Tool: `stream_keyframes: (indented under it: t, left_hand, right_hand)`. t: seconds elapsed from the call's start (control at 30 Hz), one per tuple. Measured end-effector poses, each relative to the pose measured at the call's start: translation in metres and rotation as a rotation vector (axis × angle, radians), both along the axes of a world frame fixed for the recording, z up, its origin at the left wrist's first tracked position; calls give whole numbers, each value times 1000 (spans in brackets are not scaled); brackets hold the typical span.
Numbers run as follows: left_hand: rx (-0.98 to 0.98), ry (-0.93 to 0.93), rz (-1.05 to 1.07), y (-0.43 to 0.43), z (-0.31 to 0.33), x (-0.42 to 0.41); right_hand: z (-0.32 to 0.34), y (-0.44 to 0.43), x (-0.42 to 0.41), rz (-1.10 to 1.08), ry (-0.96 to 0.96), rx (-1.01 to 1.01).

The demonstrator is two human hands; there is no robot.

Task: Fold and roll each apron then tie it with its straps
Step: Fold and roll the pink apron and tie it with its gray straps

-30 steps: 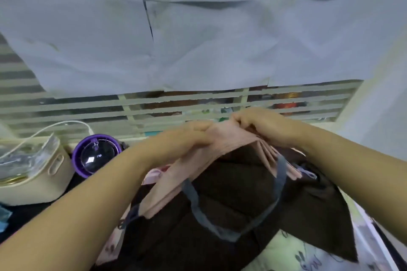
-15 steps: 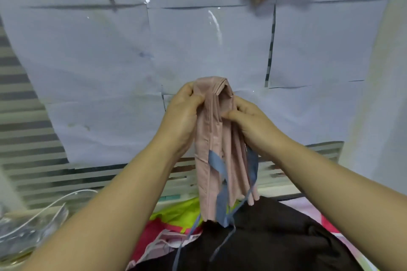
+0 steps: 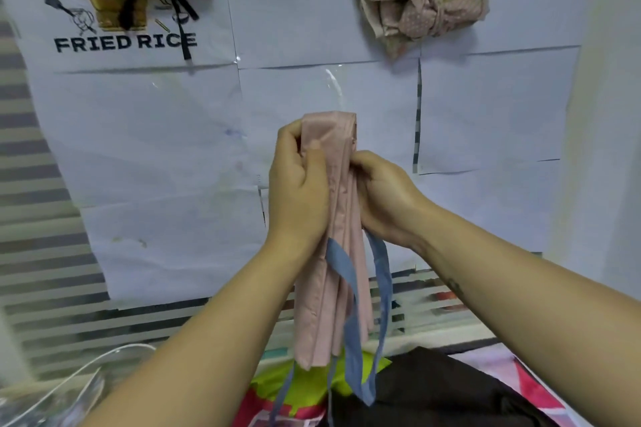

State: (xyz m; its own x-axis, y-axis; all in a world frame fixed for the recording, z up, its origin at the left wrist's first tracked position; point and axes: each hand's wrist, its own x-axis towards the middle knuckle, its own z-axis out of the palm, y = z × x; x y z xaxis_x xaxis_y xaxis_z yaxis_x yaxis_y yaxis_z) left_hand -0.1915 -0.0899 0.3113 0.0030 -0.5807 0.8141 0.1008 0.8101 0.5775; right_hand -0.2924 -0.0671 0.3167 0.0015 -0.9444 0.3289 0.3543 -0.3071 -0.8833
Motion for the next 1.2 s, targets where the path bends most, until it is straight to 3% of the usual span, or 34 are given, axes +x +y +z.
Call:
stream_keyframes:
  t: [0.2,0.37,0.47,0.57,0.73,0.9,0.97,1.03,1.1,1.2]
  left_hand:
    - [-69,-4,108,-4,9,1]
    - [50,2,76,-5,16,0]
    - [189,-56,-33,-10,15,5]
    - [353,-181,-188,-8,-3,11]
    - [691,-362,-598,3,-51,18]
    - [680,-398,-634,-1,-64,17]
    - [636,-384,-569,-5,-67,18]
    - [622,-349,-486,-8,-71,19]
    - [633,-287,-407,-13,-74,23]
    - [699,-218,-403,-18,-74,25]
  right_hand:
    - [12,15,2,276,-9,-85]
    - [14,15,2,166,184,-89]
    - [13,10,-5,115,146,-36]
    - [10,7,-14,64,-18,17]
    - [10,-1,-25,-42,-203,96]
    - [1,-9,-28,-107,-199,205]
    - [-4,-12,-31,-193,-63,234]
    - [-14,-12,-37,-475,232,146]
    - [-30,0,-37,-769,480,-168]
    - [-63,19,-35,-679,1147,-732]
